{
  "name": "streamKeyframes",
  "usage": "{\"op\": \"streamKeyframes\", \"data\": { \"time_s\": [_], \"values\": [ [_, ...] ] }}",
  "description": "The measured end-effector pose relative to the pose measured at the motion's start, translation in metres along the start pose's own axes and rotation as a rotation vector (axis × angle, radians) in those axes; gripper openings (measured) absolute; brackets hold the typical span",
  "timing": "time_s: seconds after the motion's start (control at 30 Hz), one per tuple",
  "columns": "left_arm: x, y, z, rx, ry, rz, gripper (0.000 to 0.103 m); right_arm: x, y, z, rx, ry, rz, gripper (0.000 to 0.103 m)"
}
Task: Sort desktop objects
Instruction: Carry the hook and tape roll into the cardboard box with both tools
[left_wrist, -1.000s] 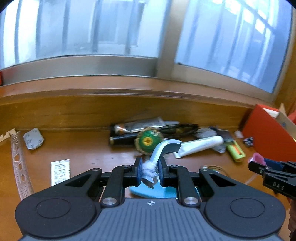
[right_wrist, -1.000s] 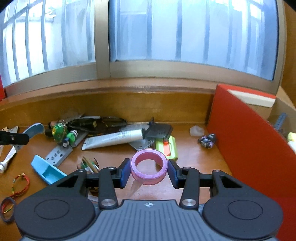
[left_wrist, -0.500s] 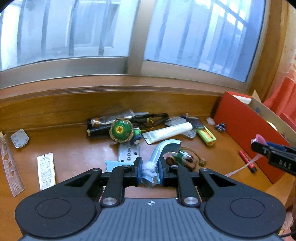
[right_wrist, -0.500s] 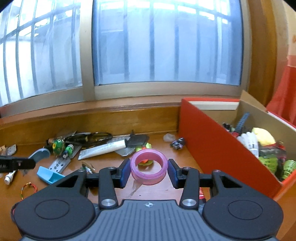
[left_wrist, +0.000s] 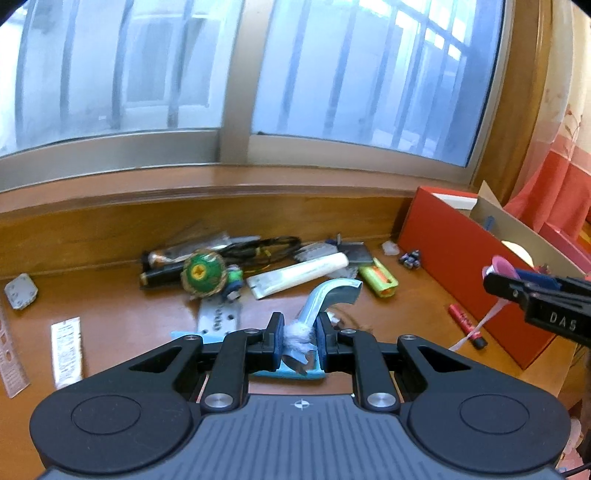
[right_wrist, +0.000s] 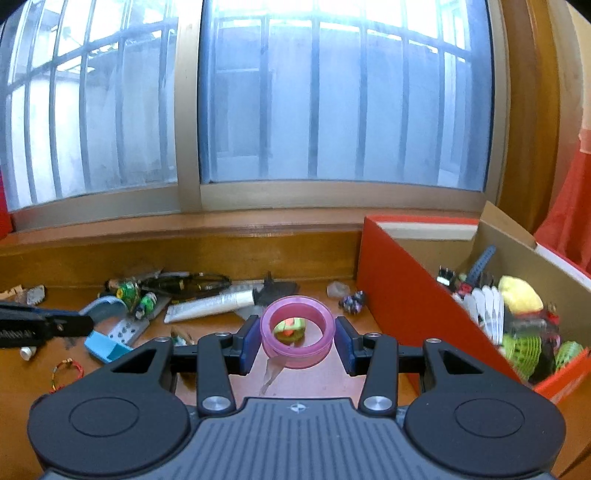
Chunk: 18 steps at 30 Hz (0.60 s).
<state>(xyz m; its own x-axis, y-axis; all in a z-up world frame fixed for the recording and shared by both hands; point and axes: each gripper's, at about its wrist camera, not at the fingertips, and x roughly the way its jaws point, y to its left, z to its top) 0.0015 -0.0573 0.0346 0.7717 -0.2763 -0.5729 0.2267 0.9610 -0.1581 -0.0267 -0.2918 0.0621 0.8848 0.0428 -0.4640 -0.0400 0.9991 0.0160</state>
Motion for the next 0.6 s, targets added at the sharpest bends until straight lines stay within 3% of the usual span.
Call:
{"op": "streamKeyframes", "data": {
  "time_s": [0.3, 0.6],
  "values": [
    [0.031, -0.080, 0.030, 0.000, -0.036, -0.032, 0.020, -0.008, -0.071, 0.044, -0.001, -0.067, 0.078, 0.045],
    [0.060, -0.175, 0.074, 0.049, -0.107, -0.096, 0.020, -0.013, -0.177, 0.083, 0.001, -0.169, 0.057, 0.046]
  ]
}}
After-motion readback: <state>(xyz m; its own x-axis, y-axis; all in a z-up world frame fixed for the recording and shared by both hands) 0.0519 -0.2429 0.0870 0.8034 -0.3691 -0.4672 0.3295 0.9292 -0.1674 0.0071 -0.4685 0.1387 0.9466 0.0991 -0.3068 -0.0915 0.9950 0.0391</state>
